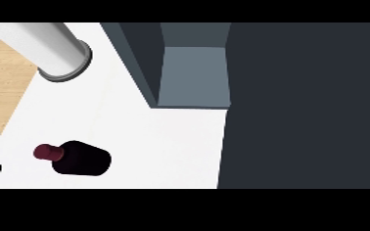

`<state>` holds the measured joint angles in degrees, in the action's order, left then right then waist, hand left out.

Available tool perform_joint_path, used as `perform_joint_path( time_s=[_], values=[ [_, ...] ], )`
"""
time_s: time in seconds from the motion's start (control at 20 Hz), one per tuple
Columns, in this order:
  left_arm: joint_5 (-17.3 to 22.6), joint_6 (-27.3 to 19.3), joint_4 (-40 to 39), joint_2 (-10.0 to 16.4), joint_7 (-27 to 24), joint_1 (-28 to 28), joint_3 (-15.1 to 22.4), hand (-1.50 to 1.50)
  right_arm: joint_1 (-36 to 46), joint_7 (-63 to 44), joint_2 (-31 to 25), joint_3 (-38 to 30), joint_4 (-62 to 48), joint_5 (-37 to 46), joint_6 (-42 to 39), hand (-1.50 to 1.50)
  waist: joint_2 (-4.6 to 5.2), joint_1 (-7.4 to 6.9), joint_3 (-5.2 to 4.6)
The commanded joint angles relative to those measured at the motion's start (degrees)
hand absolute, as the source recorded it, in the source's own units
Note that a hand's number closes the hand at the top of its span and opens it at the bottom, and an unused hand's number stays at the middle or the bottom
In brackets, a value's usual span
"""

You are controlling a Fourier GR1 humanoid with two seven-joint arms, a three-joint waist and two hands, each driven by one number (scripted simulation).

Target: Pick up the wine, place it into the cabinet and close the cabinet

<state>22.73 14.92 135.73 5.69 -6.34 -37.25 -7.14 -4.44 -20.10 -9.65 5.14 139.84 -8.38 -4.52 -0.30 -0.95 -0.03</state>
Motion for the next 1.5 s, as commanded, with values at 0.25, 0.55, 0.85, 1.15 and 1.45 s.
perform_joint_path(
  time_s=[0.25,0.55,0.85,1.15,1.45],
  values=[
    [8.6,0.0,11.9,-0.5,5.6,-4.8,-1.6,-1.50,7.1,-13.0,-1.7,-2.6,7.2,-4.5,3.7,-1.50,-0.01,0.30,0.03],
    [5.2,-0.4,10.7,-2.1,5.0,-5.0,-0.4,-1.50,12.2,-19.5,-2.7,-2.5,9.0,-3.0,6.3,-1.50,-0.10,0.44,0.01],
    [4.5,-3.5,11.6,-1.4,9.3,-2.8,-0.2,-1.50,18.7,-26.0,-3.5,-2.9,9.4,-2.8,8.6,-1.50,-0.08,0.63,0.02],
    [3.4,-8.6,7.2,-1.1,12.3,5.8,-1.9,-1.50,27.6,-33.1,-4.3,-4.2,8.6,-3.0,11.8,-1.50,-0.01,1.07,0.00],
    [-1.1,-11.6,3.7,-3.0,12.7,9.7,0.2,-1.50,29.6,-36.5,-5.8,-6.3,9.8,-4.2,11.4,-1.50,0.11,1.23,0.05]
  ],
)
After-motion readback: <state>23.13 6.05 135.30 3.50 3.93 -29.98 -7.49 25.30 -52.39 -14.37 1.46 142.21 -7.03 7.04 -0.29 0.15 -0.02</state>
